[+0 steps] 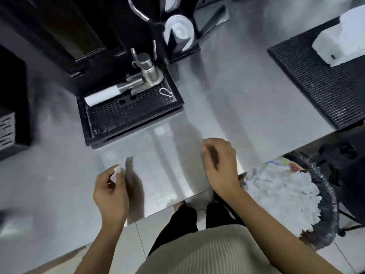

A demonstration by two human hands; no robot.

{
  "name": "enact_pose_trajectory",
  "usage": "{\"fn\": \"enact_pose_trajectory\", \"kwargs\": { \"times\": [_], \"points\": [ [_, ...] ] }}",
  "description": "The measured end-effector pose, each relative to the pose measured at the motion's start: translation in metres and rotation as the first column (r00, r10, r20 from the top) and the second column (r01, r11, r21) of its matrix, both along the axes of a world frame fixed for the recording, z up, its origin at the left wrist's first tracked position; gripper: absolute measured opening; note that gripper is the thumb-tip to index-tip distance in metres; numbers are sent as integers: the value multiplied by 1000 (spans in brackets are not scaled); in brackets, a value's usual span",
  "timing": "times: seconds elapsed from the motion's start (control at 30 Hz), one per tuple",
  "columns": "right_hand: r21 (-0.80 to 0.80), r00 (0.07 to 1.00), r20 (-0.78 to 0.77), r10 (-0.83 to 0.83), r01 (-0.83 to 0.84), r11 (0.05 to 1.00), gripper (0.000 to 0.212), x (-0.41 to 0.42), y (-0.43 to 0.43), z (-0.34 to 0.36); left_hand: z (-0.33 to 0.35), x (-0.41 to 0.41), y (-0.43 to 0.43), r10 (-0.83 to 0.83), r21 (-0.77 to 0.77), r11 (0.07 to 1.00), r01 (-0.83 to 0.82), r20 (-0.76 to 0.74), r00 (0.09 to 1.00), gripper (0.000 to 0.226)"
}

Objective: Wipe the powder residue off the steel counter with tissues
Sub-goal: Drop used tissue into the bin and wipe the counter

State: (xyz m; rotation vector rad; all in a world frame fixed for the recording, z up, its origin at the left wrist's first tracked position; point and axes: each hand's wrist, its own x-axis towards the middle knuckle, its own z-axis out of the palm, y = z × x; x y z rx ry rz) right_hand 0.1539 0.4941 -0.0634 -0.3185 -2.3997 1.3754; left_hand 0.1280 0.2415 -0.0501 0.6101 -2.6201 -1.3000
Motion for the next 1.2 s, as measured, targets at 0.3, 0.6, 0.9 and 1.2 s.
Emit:
{"fn": "enact_pose_trajectory", "kwargs": {
  "times": [0.3, 0.6, 0.9, 1.2],
  "points": [
    [285, 991, 111, -74, 40, 958, 23, -11, -43, -16, -13, -34, -29, -240, -289, 934, 212, -66, 968, 26],
    [387, 980, 122, -155, 97, 917, 23, -11, -52, -15, -8, -79, 68, -644, -99, 764, 637, -53, 764, 29],
    [409, 971, 125, -202, 136, 902, 20, -11, -52, -16, -10, -76, 1, -494, -275, 833, 481, 24, 869, 34],
    [455, 973, 111, -204, 133, 881, 16, -12, -50, -19, -16, -107, 118, -746, -306, 637, 708, -15, 665, 35]
  ]
}}
